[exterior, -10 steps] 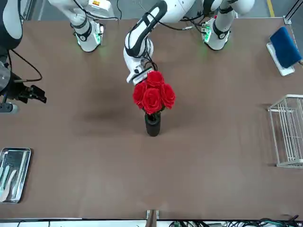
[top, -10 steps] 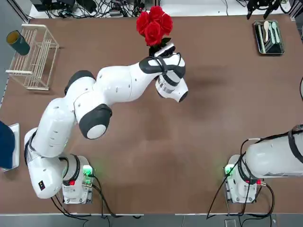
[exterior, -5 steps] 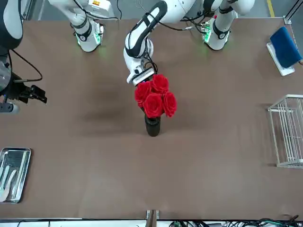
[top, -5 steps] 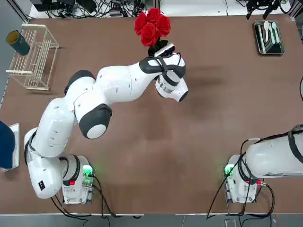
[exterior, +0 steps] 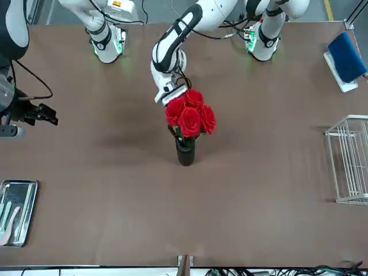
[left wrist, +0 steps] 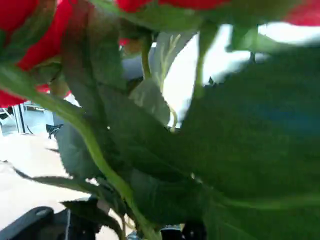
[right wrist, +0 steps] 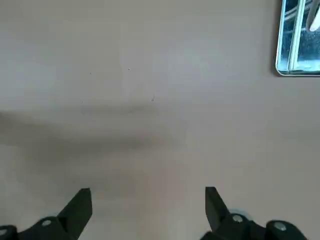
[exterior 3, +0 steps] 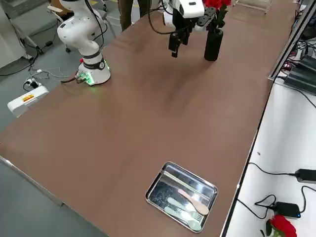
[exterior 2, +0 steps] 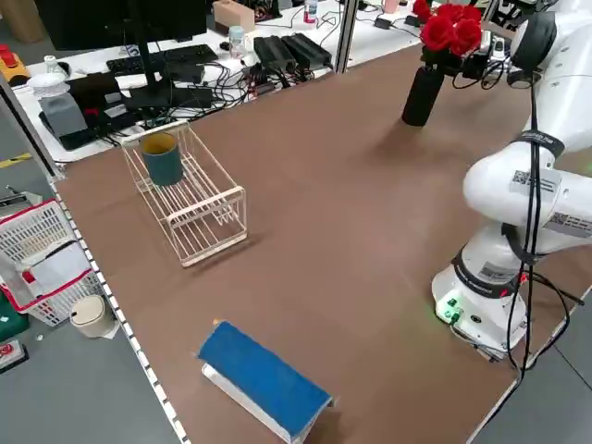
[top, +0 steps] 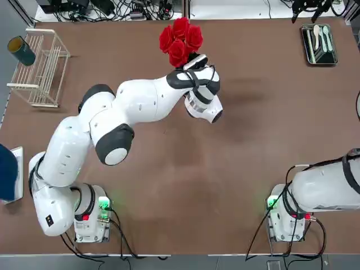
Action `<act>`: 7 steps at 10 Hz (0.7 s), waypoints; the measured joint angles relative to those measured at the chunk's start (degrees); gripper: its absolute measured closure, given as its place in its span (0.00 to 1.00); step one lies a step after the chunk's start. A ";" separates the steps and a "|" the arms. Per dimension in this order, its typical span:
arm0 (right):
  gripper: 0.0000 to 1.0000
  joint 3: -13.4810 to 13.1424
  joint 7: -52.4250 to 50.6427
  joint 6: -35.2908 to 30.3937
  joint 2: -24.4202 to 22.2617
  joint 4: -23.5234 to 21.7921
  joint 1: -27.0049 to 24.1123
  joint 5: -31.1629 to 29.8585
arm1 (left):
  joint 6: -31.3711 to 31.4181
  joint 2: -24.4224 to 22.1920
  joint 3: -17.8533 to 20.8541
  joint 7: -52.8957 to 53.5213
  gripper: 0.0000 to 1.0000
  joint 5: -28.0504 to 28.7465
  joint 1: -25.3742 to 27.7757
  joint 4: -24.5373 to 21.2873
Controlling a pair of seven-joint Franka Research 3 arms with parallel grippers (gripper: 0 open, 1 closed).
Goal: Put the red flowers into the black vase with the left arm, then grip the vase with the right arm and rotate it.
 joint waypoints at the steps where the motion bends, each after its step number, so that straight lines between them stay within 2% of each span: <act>1: 0.00 0.03 0.23 0.00 0.00 0.00 0.23 0.00 | 0.00 0.00 0.00 0.00 0.29 0.00 0.00 0.00; 3: 0.00 0.03 0.30 0.00 0.00 -0.01 0.33 0.00 | 0.00 0.00 0.00 0.00 0.02 0.00 0.00 0.00; 7: 0.00 0.00 0.33 0.51 0.00 -0.02 0.33 0.00 | 0.00 -0.01 0.00 0.00 0.00 0.00 -0.14 0.53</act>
